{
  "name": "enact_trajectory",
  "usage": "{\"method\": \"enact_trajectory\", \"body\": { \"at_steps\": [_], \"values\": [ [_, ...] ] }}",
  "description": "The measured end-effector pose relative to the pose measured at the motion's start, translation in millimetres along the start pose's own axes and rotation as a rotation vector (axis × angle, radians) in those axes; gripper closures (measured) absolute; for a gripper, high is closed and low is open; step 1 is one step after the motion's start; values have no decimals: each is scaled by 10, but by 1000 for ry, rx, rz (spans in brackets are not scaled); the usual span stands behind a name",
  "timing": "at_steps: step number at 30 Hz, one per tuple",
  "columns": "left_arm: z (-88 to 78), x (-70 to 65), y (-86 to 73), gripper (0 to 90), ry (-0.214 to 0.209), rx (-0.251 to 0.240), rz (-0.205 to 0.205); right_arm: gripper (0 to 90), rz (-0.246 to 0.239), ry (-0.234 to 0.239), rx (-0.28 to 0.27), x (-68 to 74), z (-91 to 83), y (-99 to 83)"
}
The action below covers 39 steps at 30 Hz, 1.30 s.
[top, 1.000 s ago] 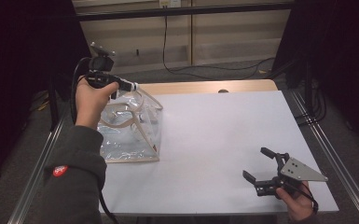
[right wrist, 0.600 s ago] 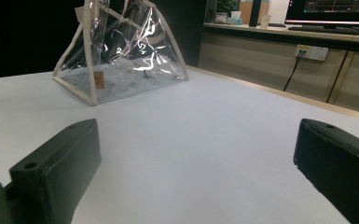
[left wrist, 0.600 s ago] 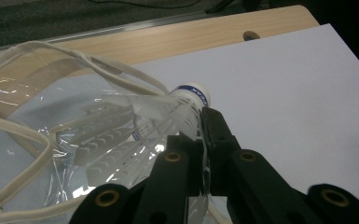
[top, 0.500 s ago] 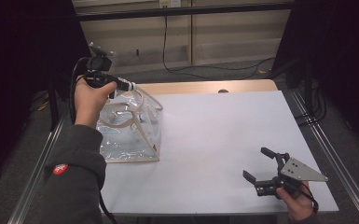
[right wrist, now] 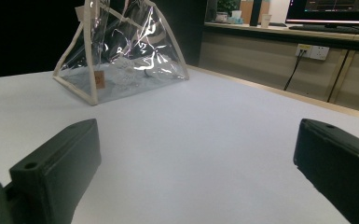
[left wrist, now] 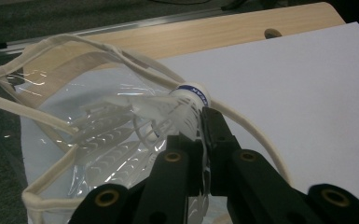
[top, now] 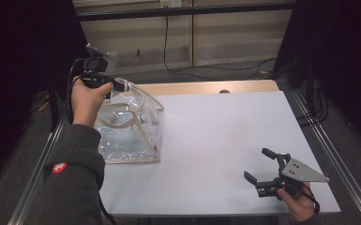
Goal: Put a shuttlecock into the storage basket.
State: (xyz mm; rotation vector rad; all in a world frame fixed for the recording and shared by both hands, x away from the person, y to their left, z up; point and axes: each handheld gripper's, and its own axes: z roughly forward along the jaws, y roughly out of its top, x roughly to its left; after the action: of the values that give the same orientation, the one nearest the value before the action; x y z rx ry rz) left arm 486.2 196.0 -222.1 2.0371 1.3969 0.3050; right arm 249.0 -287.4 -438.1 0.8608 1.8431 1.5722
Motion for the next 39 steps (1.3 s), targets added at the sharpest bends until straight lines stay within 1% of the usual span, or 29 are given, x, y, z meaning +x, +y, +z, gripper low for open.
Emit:
{"method": "enact_trajectory", "body": {
  "at_steps": [6,9,12,13,15,16,20,22,25,29,31,33,34,35,37,39],
  "values": [
    [27,71,-12,881,22,1,-8,3,3,1,5,6,-4,1],
    [42,124,-19,881,31,-2,-25,3,-2,-1,1,1,-1,-1],
    [46,171,-27,880,41,-2,-39,3,3,2,5,8,-3,0],
    [48,185,-28,881,43,-1,-43,3,-2,1,3,6,0,0],
    [46,210,-31,880,46,-2,-42,3,1,1,6,8,0,-1],
    [48,217,-34,880,47,-7,-48,3,2,-1,6,9,0,-2],
    [59,230,-35,879,51,-14,-57,3,-2,2,3,5,2,-1],
    [66,229,-31,878,54,-5,-50,3,-2,1,3,7,1,-1],
    [79,225,-25,877,58,-7,-49,3,0,1,6,10,-1,0],
    [111,228,-26,877,57,-3,-51,3,1,2,5,6,-3,-1],
    [127,233,-28,877,65,-2,-53,3,0,2,5,6,-4,-1],
    [148,242,-32,877,56,-1,-57,4,2,3,5,8,-5,0],
    [161,239,-35,877,67,-3,-63,3,0,3,3,6,-6,1],
    [170,244,-35,877,63,1,-61,3,0,1,2,5,-7,2],
    [187,243,-36,877,71,7,-57,3,2,-1,4,6,-8,1],
    [205,251,-40,877,69,4,-61,3,1,0,4,5,-7,1]
  ]
}}
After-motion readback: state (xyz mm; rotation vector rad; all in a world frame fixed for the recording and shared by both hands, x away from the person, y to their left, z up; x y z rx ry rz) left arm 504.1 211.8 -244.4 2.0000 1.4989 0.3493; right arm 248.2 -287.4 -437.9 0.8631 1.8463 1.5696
